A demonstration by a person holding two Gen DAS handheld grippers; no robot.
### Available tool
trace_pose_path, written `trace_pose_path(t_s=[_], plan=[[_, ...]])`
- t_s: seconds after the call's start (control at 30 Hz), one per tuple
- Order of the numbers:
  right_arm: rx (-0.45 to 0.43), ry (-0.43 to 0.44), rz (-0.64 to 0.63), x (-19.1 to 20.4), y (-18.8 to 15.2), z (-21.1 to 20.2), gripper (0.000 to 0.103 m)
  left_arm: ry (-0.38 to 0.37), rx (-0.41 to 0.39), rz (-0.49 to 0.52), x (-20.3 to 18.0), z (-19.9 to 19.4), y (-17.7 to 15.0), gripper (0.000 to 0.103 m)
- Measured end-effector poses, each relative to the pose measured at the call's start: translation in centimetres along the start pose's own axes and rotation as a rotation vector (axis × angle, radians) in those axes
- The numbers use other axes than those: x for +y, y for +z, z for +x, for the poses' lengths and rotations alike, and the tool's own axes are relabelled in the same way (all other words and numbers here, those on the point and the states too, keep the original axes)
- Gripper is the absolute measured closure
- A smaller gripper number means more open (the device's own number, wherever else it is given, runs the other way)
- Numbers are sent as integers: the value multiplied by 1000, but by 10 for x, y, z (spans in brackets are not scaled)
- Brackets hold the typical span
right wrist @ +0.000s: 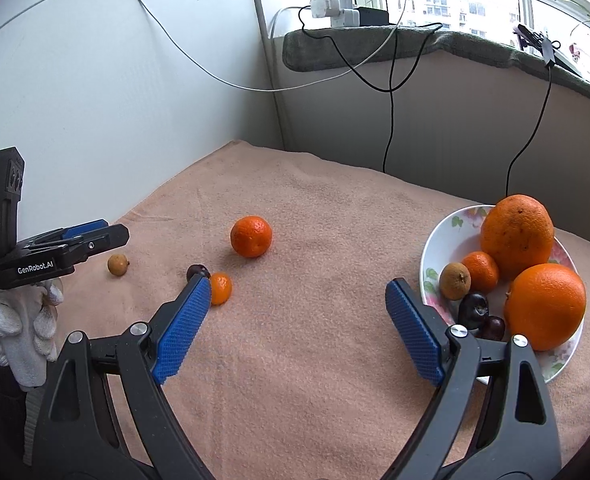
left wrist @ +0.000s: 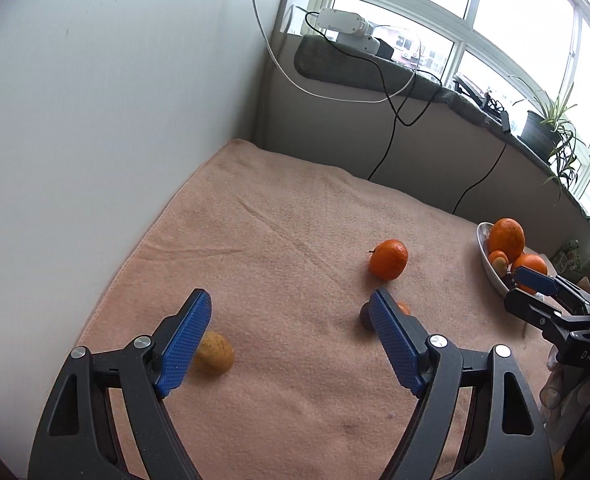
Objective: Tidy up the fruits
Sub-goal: 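Withdraw both grippers toward the remaining small fruits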
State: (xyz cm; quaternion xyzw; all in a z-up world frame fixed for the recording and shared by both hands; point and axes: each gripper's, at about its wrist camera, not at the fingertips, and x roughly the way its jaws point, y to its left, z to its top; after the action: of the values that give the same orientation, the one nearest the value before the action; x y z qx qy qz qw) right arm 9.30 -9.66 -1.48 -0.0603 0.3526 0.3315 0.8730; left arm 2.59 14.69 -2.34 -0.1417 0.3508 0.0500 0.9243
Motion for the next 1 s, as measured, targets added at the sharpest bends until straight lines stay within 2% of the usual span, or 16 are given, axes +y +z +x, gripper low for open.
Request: trace_pose_path(t_s=[0.23,0.27,0.37,0.47,0.57,0.6,0.73,0.8,0.87,1.0], plan=[[38,28,-66,22,0,23,12,41,14,-52,31,-6,-23,23],[43,32,-73,24,0,26,14,43,18,-60,36,-6,-25,23],[69,45,-90,30,0,35,26,53,23,-63,40,-4,-29,31],[88,58,-99,34,-1,44,28,50,27,-47,41,-2,-30,36],[116,79,-100,38,-2,53,43,38,43,-31,38,3,-30,44],[124,85,-100,38,-3,56,46,35,48,-32,39,5,-31,45],[150,102,-97,40,-2,67,49,17,65,-44,42,11,-32,49],[161,110,-95,40,-2,71,55,12,66,-44,43,10,-33,51],[169,115,-95,40,-2,75,56,8,69,-47,43,11,-33,55],[184,126,-103,44,-3,81,57,4,76,-49,43,12,-33,56]])
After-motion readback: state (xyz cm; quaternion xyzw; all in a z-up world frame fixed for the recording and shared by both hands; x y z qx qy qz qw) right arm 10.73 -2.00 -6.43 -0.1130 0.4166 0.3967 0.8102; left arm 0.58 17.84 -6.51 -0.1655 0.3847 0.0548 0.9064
